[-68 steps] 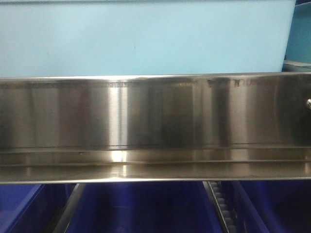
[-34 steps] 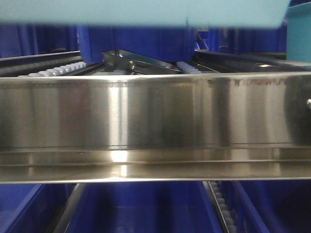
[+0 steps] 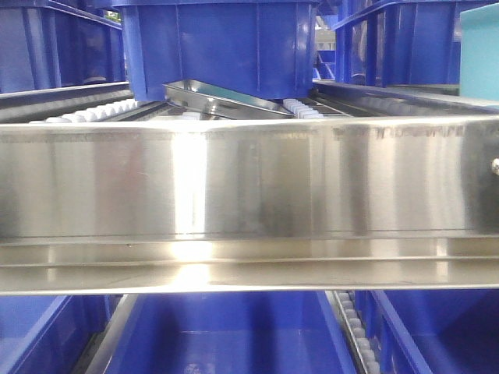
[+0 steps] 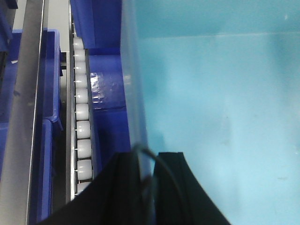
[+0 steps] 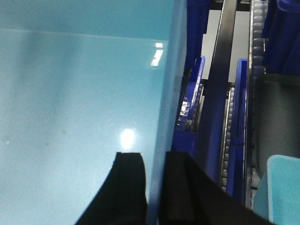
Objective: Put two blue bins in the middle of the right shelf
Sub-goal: 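Lift the light-blue bin off the shelf with both grippers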
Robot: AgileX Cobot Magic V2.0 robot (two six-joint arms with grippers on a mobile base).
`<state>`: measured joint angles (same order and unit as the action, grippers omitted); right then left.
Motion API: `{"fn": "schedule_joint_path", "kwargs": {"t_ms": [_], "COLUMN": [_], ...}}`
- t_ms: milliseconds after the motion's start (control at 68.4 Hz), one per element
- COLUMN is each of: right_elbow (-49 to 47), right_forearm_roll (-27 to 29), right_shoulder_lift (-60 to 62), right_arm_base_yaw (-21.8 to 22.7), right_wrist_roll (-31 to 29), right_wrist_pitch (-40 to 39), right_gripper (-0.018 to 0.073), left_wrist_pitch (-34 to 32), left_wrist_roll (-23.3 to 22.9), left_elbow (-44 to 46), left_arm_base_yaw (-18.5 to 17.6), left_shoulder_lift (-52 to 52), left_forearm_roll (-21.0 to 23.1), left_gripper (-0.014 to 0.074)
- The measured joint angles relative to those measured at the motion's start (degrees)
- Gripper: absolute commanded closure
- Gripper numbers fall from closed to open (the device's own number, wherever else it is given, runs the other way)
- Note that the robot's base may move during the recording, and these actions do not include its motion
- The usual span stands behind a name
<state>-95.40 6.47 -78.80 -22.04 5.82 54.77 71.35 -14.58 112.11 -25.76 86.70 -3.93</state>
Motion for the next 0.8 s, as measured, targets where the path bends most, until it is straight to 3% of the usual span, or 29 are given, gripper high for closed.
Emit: {"fn": "schedule_joint_path", "kwargs": {"t_ms": [804], "right_elbow": [0.0], "right_forearm_roll": [0.0], "right_shoulder_lift": [0.2], "right_arm_base_yaw": [0.0], "right_wrist_roll": [-0.1], "right_wrist_pitch": [-0.9], "right_gripper": [0.0711], "left_wrist_pitch": [-1.4], "left_wrist_roll": [0.0], "left_elbow": [0.0], "left_arm_base_yaw": [-0.2], "left_shoulder_lift": [0.0], "left_forearm_roll": [-0.9], "left_gripper": [0.0707]}}
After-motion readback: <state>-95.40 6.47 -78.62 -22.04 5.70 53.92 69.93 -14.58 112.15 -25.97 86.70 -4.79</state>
